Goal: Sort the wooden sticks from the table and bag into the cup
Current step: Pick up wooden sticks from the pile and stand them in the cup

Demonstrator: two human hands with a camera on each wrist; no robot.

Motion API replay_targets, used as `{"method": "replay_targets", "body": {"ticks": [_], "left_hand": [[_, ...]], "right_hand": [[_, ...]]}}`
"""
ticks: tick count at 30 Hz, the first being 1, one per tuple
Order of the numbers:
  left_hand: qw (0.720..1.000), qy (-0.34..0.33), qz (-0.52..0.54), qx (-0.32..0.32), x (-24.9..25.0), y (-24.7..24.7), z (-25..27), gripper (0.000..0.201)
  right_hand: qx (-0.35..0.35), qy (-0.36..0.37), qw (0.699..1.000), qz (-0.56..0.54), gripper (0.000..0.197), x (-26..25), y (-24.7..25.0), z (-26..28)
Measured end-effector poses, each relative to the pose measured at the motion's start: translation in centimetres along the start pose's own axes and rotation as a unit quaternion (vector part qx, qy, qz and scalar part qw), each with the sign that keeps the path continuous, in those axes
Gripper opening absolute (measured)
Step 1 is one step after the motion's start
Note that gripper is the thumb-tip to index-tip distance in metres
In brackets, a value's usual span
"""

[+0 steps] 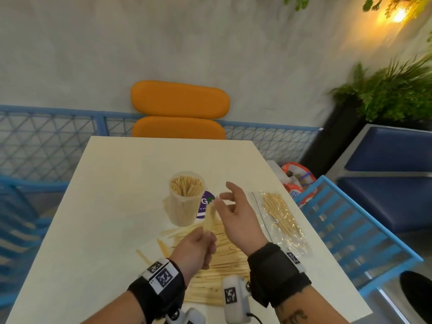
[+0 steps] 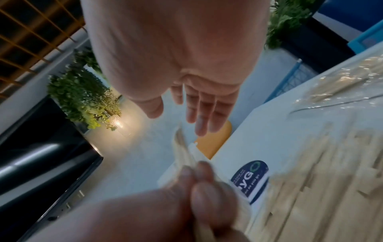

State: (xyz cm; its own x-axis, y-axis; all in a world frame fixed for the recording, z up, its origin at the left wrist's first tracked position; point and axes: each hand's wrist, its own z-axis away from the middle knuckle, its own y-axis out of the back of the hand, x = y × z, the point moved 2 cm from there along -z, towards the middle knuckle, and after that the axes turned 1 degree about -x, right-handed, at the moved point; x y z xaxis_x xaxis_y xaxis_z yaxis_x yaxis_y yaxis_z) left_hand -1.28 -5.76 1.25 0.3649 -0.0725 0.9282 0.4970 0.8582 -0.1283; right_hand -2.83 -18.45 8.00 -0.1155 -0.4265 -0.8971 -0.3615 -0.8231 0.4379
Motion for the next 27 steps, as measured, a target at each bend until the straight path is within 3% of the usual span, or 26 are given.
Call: {"method": "replay_targets", "body": {"ticks": [3,6,9,12,14,17,20,23,27], "left_hand": [[0.998,-0.002,-0.020,-0.063,0.1,-0.9,0.8,0.024],[0.997,0.009,0.012,-0.081,0.8,-1.3,1.1,0.021],[0.996,-0.007,0.014,-0.091,1.2,-1.3,1.2,0.022],[0.995,0.000,0.035,-0.090,1.4,-1.1,0.9,0.023],[0.994,-0.003,0.059,-0.091,1.9,-1.0,0.7,0.022],[0.993,-0.045,0.103,-0.039,3.1,-0.3,-0.3,0.022],[0.982,-0.115,0.136,0.058,5.0,0.8,-1.0,0.031],[0.977,-0.131,0.143,0.085,6.0,0.9,-0.9,0.039],[0.980,-0.158,0.070,0.101,7.1,0.5,0.0,0.040]], "right_hand": [[-0.045,-0.003,0.997,0.058,0.025,0.0,-0.8,-0.6],[-0.056,0.005,0.994,0.092,0.026,0.0,-1.1,-0.3],[-0.055,0.007,0.998,0.044,0.025,0.1,-0.7,-0.3],[-0.105,0.000,0.993,0.057,0.024,0.2,-0.3,-0.5],[-0.116,-0.001,0.993,0.006,0.023,0.1,0.0,-0.6],[-0.095,-0.028,0.989,-0.109,0.032,0.3,0.4,-0.6],[-0.177,-0.059,0.978,-0.097,0.039,0.6,-0.5,0.2],[-0.240,-0.037,0.969,-0.052,0.034,0.9,-1.9,0.8],[-0.251,-0.007,0.967,-0.048,0.019,0.6,-3.3,0.6]]}}
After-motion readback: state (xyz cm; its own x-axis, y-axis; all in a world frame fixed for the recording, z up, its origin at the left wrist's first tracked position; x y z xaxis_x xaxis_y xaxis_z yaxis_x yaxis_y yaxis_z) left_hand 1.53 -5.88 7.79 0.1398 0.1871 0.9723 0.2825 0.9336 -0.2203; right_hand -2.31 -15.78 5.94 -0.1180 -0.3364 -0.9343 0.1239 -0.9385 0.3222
